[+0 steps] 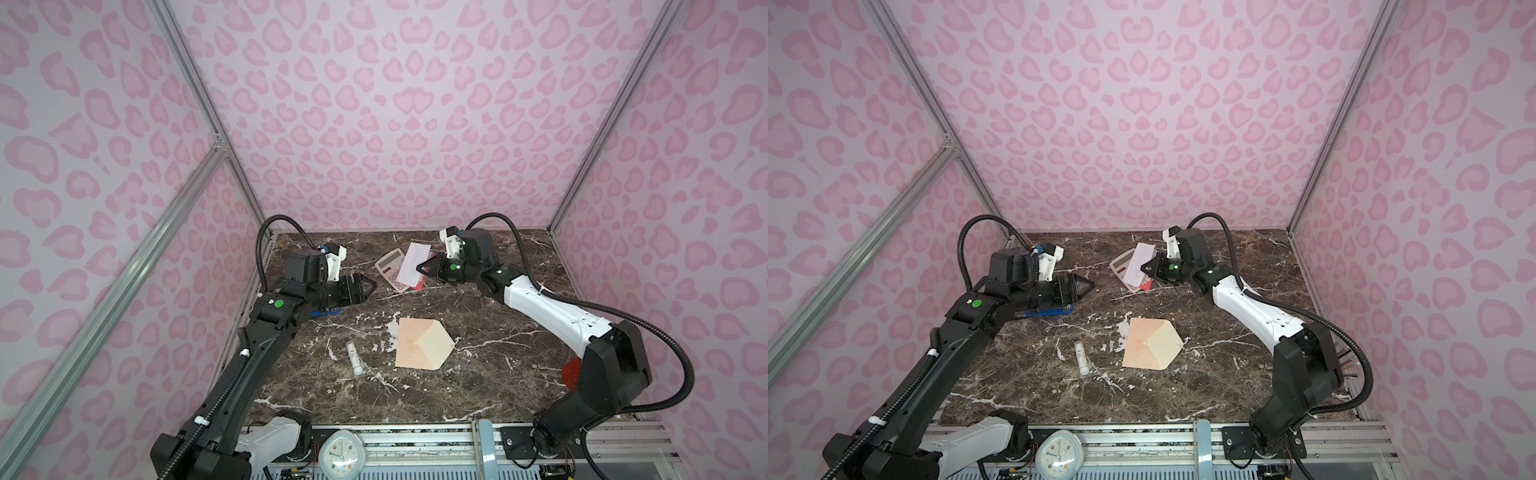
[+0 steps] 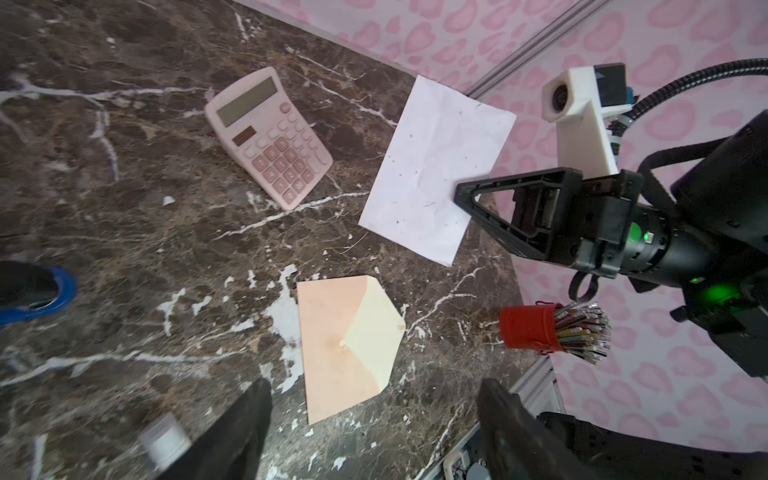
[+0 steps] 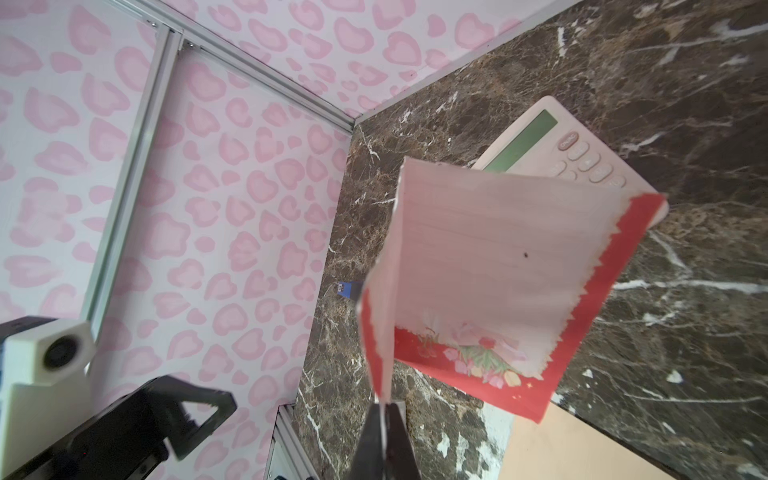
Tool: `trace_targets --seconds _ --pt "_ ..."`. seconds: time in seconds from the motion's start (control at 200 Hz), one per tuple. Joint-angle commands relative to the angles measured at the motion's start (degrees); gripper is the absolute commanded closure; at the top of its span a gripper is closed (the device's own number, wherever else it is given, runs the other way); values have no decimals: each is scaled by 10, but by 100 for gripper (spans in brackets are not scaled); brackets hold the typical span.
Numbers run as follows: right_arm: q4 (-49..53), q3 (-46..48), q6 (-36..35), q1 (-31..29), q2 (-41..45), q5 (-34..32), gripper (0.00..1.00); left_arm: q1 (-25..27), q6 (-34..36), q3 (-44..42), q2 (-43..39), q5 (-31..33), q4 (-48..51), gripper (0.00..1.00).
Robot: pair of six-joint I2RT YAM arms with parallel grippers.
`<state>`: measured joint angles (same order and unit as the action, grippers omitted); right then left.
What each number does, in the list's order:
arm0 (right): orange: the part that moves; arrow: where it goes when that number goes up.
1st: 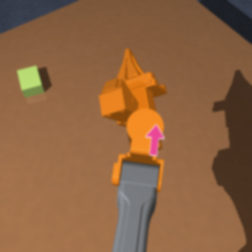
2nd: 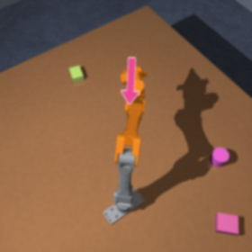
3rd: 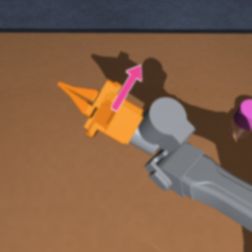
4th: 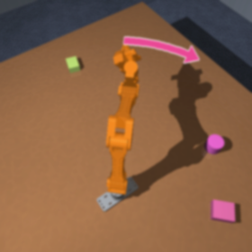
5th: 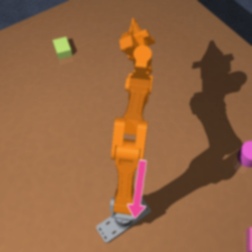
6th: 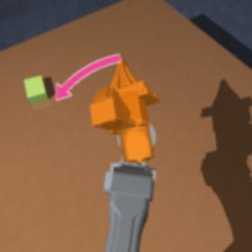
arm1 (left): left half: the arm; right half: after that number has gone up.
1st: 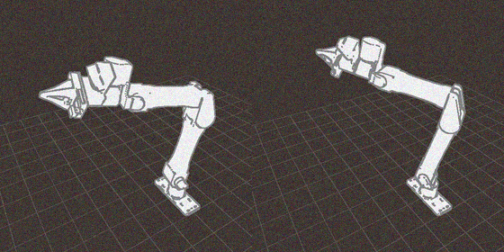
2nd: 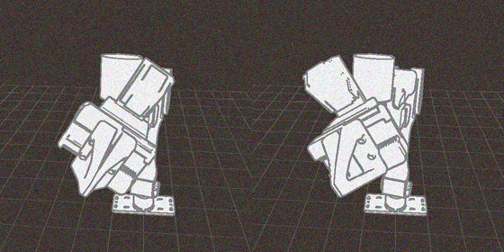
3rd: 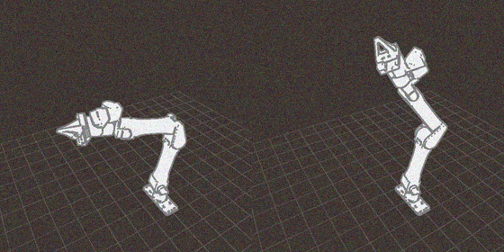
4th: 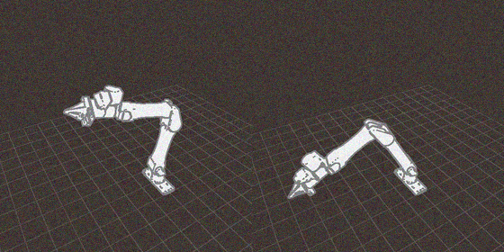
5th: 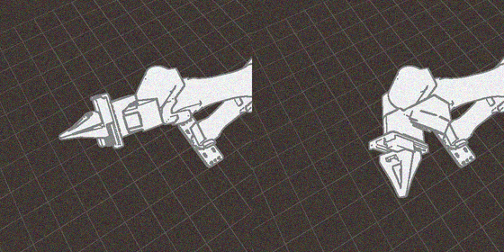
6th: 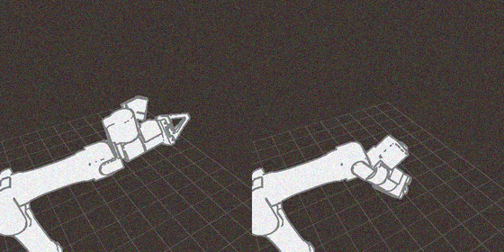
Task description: Place the letter into the envelope and seal it
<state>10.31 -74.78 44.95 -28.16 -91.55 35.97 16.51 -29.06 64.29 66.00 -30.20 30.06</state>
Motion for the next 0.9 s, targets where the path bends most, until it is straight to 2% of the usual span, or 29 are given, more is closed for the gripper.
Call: trace_targets --seconds 0.0,0.11,0.215,0.36,0.55,0.895 --pt "43 -15 -41 14 11 95 100 0 -57 -16 21 -100 -177 20" --pt "69 -30 -55 18 20 131 100 0 -114 -30 64 -137 -279 21" --pt "84 -39 -61 18 28 151 100 -1 -147 -23 102 -147 -335 22" --pt "85 -40 -56 19 40 166 100 1 -152 -3 144 -150 -366 23" --pt "67 -35 -36 19 51 171 100 10 -197 16 205 -197 -448 27" --pt "14 -8 6 21 67 163 100 21 -252 13 236 -234 -538 32"
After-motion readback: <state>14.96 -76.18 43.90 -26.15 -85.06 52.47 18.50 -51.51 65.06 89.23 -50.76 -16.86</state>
